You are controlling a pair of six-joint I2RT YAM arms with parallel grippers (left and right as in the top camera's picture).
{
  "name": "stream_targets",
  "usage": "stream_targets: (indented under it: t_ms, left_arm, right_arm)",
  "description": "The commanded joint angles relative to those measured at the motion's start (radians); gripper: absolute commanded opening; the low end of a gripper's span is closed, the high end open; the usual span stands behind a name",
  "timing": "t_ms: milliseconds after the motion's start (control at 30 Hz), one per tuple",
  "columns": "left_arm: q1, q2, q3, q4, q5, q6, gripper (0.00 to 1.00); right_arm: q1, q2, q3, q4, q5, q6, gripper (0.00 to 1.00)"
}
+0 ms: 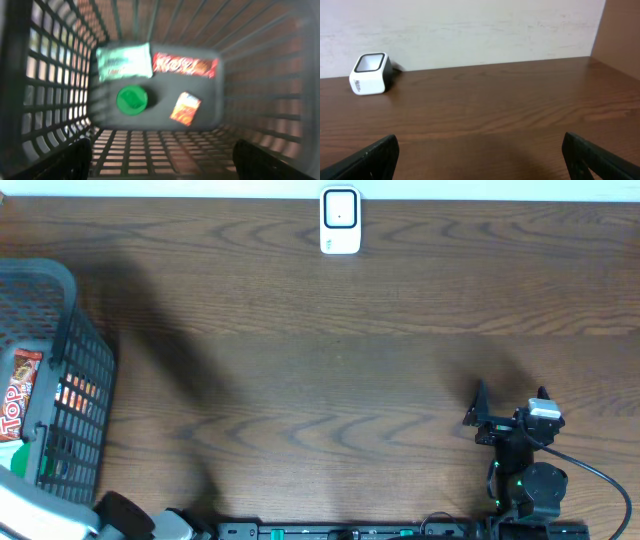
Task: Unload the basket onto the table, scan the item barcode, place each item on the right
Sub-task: 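Reach the left gripper into the basket over the green-lidded jar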
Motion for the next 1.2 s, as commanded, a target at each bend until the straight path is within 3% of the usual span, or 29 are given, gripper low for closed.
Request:
stream_targets:
  t_ms: [0, 433, 1167]
  left_arm:
    - [0.026, 0.036, -0.104, -0.063, 0.063, 0.010, 0.90]
    - [0.034, 0.036, -0.655, 0.253, 0.061, 0.036, 0.90]
    - [0.072, 0.037, -0.850, 0.479, 0.055, 0.032, 0.93]
  right_arm:
    - [0.007, -0.003, -0.002, -0.004, 0.005, -0.012, 0.99]
    - [0.007, -0.003, -0.002, -0.004, 0.006, -0.012, 0.99]
    - [0.007, -0.003, -0.002, -0.004, 0.006, -0.012, 0.99]
